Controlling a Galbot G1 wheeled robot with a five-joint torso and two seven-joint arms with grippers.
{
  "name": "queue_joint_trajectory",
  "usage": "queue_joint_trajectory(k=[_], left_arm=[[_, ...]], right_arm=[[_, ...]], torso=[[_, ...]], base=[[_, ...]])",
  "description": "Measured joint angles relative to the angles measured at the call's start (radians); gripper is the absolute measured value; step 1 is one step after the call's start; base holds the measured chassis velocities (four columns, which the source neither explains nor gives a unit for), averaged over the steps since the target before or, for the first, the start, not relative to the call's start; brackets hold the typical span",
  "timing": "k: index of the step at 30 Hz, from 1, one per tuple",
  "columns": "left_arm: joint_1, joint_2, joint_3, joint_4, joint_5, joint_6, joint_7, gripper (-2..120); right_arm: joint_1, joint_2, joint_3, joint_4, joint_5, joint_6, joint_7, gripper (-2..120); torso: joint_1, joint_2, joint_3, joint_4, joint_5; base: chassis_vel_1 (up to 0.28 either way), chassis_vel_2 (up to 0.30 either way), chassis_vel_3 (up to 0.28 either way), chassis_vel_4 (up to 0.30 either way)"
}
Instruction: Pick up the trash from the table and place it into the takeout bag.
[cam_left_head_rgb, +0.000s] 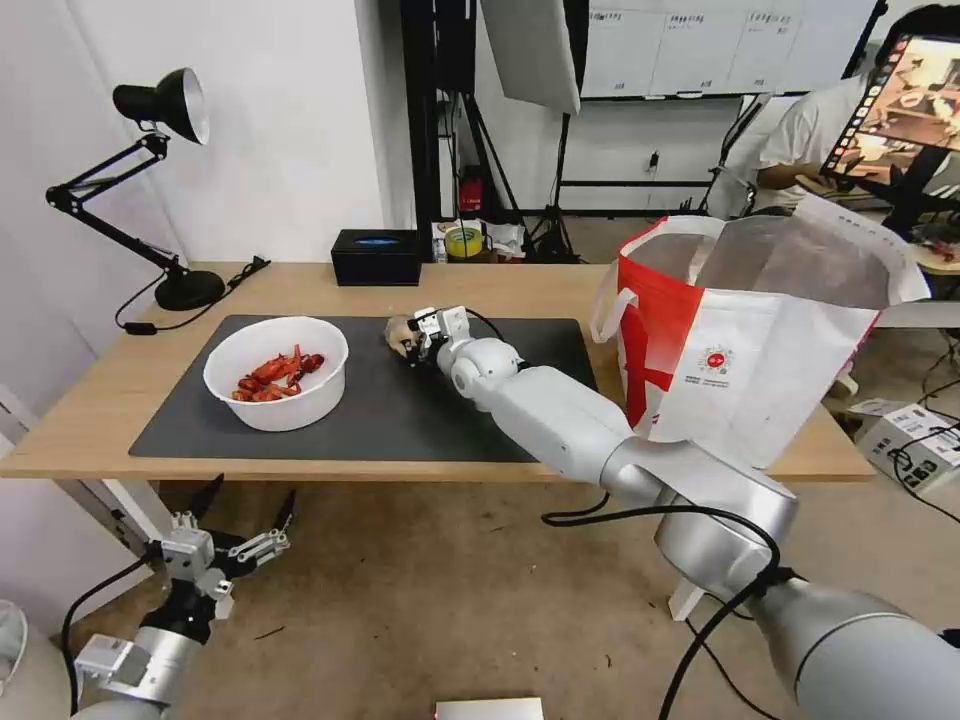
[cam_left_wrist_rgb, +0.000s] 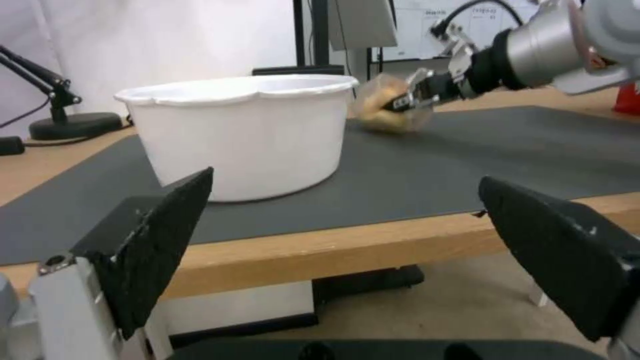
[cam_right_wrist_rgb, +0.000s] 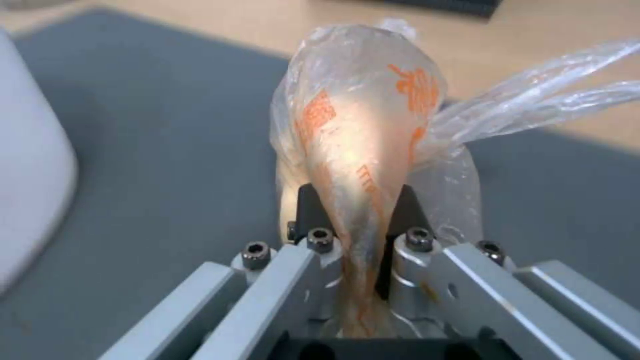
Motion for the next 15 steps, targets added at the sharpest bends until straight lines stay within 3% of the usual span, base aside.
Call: queue_joint_trajectory(k=[3,5,7,10,11,14,15], left_arm=[[0.0,-0.001,0.001,-0.001,0.0,0.0,-0.001,100],[0.001,-0.004,0.003,-0.002,0.003,-0.001,-0.002,100],[0.002,-0.005,0.003,-0.002,0.004,-0.001,-0.003,100],[0.004,-0.005,0.01,-0.007,0.011,-0.002,-0.014,100],[0.004,-0.005,0.01,-0.007,0.011,-0.002,-0.014,100],[0.005,-0.004,0.014,-0.016,0.014,-0.002,-0.023,100],[0.005,-0.004,0.014,-0.016,0.014,-0.002,-0.023,100]], right_arm=[[-0.011,-0.036,0.005,0.074,-0.006,0.005,0.026,3],[-0.045,-0.137,0.007,0.27,-0.017,0.02,0.109,3],[-0.057,-0.166,0.008,0.325,-0.021,0.024,0.139,3],[-0.113,-0.295,0.025,0.562,-0.045,0.055,0.227,3],[-0.113,-0.295,0.025,0.562,-0.045,0.055,0.227,3],[-0.2,-0.435,0.075,0.824,-0.085,0.104,0.285,3],[-0.2,-0.435,0.075,0.824,-0.085,0.104,0.285,3]], torso=[[0.0,0.0,0.0,0.0001,0.0],[0.0,0.0,0.0,-0.0002,0.0001],[0.0,0.0,0.0,-0.0001,0.0002],[0.0,0.0,0.0,-0.0004,0.0002],[0.0,0.0,0.0,-0.0004,0.0002],[0.0,0.0,0.0,0.0,0.0003],[0.0,0.0,0.0,0.0,0.0003]], base=[[0.0,0.0,0.0,0.0],[0.0,0.0,0.0,0.0],[0.0,0.0,0.0,0.0],[0.0,0.0,0.0,0.0],[0.0,0.0,0.0,0.0],[0.0,0.0,0.0,0.0],[0.0,0.0,0.0,0.0]])
